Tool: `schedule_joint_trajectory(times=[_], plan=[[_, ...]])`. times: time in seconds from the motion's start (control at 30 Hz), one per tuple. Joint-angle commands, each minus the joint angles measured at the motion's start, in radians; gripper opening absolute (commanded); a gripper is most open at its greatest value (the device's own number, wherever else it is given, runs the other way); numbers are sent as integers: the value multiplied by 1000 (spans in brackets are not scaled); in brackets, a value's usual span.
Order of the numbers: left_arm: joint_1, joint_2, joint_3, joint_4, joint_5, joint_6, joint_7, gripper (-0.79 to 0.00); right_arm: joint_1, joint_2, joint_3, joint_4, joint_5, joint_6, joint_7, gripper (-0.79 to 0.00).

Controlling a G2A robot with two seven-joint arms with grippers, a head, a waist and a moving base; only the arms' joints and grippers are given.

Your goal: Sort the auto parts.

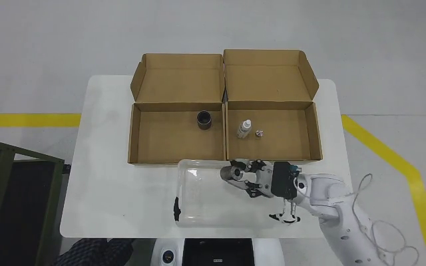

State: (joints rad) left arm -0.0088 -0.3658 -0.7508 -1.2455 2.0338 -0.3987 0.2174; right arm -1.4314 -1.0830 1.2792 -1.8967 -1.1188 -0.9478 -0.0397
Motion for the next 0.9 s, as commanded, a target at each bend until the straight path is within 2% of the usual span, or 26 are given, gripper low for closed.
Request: schedule_joint_trajectory(times=[0.0,0.47,0.87], plan=[[0,0,0,0,0,0,0,0,-5,2,9,-3,4,-3,-11,-785],[0,0,0,0,0,0,0,0,5,6,21,15,33,-4,-35,-785],[0,0,0,0,0,0,0,0,74,-2,-33,44,10,76,30,-785]])
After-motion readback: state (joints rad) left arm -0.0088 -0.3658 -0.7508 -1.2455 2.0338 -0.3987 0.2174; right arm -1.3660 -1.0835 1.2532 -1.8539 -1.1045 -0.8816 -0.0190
